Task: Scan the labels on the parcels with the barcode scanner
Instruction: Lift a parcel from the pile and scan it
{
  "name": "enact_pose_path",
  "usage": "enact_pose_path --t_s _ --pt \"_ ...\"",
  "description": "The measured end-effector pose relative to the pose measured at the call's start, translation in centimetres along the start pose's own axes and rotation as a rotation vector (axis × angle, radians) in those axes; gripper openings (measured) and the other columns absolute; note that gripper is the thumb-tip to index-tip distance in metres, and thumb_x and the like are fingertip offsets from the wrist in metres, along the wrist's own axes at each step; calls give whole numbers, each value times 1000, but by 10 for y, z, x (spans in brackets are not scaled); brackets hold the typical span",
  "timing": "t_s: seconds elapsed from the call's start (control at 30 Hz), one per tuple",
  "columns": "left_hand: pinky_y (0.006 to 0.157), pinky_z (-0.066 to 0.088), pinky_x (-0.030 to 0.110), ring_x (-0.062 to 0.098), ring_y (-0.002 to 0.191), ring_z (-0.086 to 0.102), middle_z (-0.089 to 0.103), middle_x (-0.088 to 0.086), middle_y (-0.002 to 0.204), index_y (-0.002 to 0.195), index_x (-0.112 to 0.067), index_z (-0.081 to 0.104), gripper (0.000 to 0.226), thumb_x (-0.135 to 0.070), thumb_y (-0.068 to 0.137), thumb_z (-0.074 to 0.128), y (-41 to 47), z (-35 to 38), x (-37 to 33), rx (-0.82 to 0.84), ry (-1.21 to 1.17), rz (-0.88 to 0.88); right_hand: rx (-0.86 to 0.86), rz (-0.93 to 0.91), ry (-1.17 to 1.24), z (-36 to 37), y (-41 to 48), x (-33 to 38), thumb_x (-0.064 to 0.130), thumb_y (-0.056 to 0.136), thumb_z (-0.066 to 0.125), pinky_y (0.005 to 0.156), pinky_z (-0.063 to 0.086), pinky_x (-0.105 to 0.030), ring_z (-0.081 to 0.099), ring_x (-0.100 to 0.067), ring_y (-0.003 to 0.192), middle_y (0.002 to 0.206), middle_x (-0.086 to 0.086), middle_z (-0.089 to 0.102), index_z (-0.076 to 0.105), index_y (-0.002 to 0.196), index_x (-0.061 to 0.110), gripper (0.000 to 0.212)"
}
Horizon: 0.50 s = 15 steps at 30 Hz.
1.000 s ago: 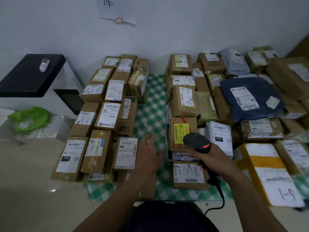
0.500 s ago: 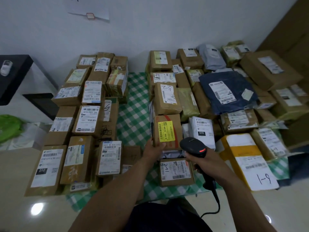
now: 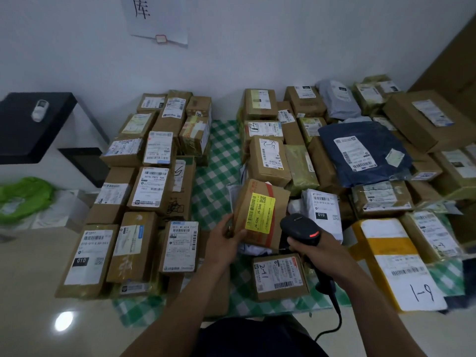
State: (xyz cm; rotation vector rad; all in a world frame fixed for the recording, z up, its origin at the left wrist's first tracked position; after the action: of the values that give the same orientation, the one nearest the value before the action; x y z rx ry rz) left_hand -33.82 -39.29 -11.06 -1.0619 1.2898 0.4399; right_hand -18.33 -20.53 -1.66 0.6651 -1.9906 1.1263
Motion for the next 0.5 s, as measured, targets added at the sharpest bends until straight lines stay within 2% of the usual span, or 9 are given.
enact_pose_path --t_s 0.07,0.1,0.17,0.23,0.3,0.37,0.43,0.5 --pt "106 52 40 12 124 58 59 -14 134 144 -31 52 59 -23 91 77 4 3 3 27 1 -26 6 -13 -9 2 1 3 30 93 78 58 53 -20 71 -11 70 87 3 80 68 116 30 26" --pt "106 52 42 13 124 58 59 -13 133 143 -31 53 60 -23 89 79 6 7 7 49 2 -47 7 -20 -8 3 0 5 29 92 78 57 53 -18 71 -8 69 87 2 79 68 117 30 27" --pt "101 54 36 11 117 58 58 -14 126 139 -30 55 58 -22 87 81 9 17 12 92 6 -79 7 -25 5 3 0 7 27 92 78 56 52 -16 69 -4 66 91 2 78 67 120 30 30" --pt "94 58 34 10 111 61 59 -10 126 133 -26 56 54 -20 86 82 13 30 18 136 -60 -119 4 -20 -2 2 -1 7 28 93 78 56 52 -17 69 -7 69 93 3 77 65 124 31 33" --pt "87 62 39 19 110 67 61 2 131 127 -23 54 48 -14 88 80 18 43 24 171 -142 -159 -4 -21 -1 0 0 7 28 93 78 57 51 -19 67 -5 68 87 7 75 66 125 31 35" --pt "78 62 36 24 110 68 61 9 132 125 -21 50 44 -12 91 76 22 56 23 189 -166 -174 -10 -20 2 -3 0 5 28 92 78 59 49 -19 64 1 65 80 14 73 67 126 31 36" --pt "75 60 32 25 111 67 59 10 132 126 -18 48 42 -13 94 75 27 67 17 194 -154 -129 -3 -22 8 -6 -1 4 27 93 78 56 47 -17 63 5 61 71 18 71 66 125 30 34" --pt "78 58 26 18 110 66 60 4 126 119 -22 50 35 -11 95 72 30 74 9 183 -113 -49 -2 -25 23 -9 -2 4 27 92 78 55 47 -16 63 6 58 70 18 71 66 123 31 34"
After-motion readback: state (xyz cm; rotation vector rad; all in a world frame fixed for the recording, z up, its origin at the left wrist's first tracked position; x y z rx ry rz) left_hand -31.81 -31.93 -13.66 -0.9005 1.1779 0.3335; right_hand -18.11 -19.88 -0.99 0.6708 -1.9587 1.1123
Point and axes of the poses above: each hand's wrist, its own y-axis towards the middle knuckle, its own z-axis out of the palm, x = y × z, the point moved 7 cm from there along y, towards the middle knuckle
